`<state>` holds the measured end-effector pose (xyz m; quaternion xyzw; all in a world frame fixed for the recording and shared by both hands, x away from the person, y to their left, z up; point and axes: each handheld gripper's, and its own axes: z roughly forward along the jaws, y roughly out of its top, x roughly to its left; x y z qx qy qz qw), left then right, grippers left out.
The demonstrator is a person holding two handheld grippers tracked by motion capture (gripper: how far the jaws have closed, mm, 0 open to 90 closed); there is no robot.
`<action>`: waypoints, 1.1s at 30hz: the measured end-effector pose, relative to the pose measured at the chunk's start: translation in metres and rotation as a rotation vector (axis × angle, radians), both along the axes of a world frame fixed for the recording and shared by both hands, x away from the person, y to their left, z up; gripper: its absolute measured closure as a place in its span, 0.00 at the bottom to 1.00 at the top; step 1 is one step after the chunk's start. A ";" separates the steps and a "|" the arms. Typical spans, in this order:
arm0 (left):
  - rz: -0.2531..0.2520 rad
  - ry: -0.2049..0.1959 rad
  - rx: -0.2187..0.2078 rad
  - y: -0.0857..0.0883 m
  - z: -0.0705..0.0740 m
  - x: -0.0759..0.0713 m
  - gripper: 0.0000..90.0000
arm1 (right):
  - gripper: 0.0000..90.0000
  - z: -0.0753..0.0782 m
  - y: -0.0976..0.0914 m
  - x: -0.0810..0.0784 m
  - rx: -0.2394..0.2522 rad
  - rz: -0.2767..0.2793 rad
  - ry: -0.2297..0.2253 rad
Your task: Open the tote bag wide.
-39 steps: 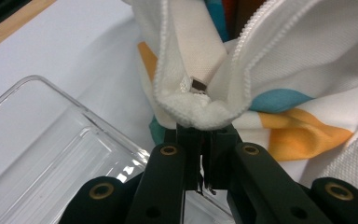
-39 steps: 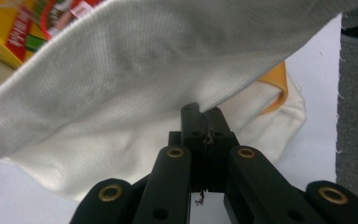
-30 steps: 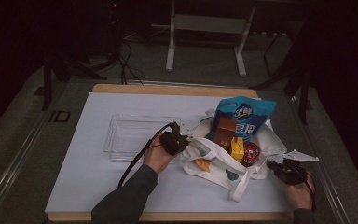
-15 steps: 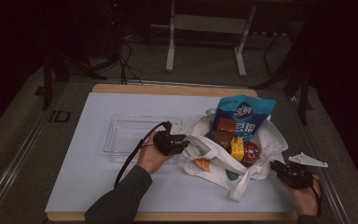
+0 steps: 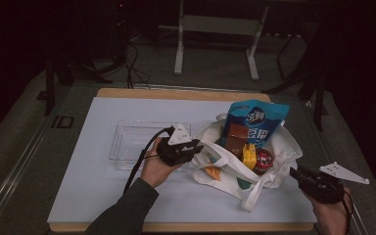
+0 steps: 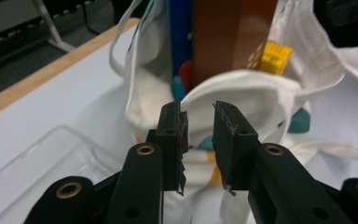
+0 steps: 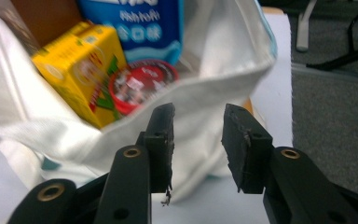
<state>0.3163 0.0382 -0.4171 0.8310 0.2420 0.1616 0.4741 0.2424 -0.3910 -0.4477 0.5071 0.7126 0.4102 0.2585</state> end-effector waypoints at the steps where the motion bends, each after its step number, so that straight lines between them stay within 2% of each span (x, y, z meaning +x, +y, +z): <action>1: -0.002 -0.006 -0.002 -0.004 0.002 0.000 0.82 | 0.70 0.002 0.003 0.000 -0.004 -0.001 -0.006; 4: 0.004 -0.019 -0.001 -0.017 0.009 0.001 0.83 | 0.70 0.004 0.010 0.003 -0.002 0.004 -0.015; 7: -0.008 -0.023 -0.006 -0.033 0.012 0.004 0.84 | 0.69 0.002 0.017 0.007 0.002 0.011 -0.004; 10: -0.016 -0.016 0.029 -0.049 0.008 0.007 0.84 | 0.69 0.000 0.021 0.010 0.015 0.010 0.003; 14: -0.022 0.007 0.087 -0.066 -0.006 0.011 0.85 | 0.68 -0.002 0.024 0.012 0.030 0.002 0.005; 17: -0.013 0.028 0.090 -0.071 -0.011 0.014 0.87 | 0.66 -0.001 0.025 0.012 0.035 0.005 0.001; 24: -0.011 0.022 0.147 -0.076 -0.020 0.011 0.91 | 0.68 -0.006 0.028 0.016 0.041 0.001 0.026; 30: -0.004 0.034 0.201 -0.081 -0.039 0.010 0.94 | 0.75 -0.016 0.037 0.022 -0.011 -0.015 0.058; 33: 0.004 0.047 0.194 -0.081 -0.045 0.011 0.96 | 0.83 -0.022 0.041 0.025 -0.046 -0.017 0.080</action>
